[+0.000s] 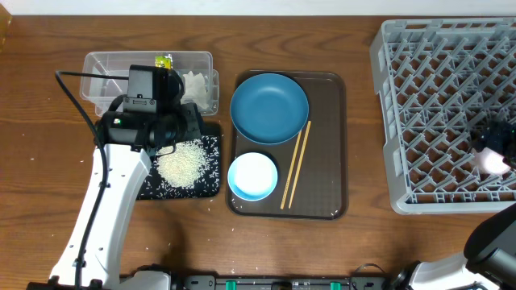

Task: Sort waste into correct bins and load items into the dishwasher rack
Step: 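Carry the pink cup into the dish rack and release it, then reach the right gripper to the blue plate and grip its rim, then lift the blue plate and stand it upright in the dish rack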

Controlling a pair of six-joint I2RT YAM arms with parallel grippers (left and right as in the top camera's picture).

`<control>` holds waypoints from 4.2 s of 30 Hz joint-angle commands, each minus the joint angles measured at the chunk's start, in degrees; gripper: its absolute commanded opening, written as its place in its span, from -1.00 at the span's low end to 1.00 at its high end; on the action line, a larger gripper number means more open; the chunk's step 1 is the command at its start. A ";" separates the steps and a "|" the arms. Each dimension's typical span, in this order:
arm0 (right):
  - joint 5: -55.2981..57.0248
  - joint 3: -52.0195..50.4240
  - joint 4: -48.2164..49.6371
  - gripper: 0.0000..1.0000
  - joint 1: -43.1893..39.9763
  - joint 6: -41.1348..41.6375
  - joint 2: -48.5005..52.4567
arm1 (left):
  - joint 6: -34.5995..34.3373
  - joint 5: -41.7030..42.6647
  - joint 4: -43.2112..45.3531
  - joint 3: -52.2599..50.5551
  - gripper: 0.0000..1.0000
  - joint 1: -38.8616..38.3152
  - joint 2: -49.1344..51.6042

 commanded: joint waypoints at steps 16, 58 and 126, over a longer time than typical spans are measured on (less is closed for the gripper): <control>-34.34 0.13 15.08 0.57 16.92 -0.90 -5.55 | 0.76 -0.76 -4.66 0.09 0.07 0.17 0.11; 10.80 8.33 40.41 -0.98 39.01 -6.47 -4.07 | 0.76 -0.74 -5.97 -0.96 0.08 0.17 0.09; 54.75 8.22 52.92 0.64 29.59 -27.58 11.87 | 0.57 -1.20 -5.51 -0.96 0.09 0.20 0.11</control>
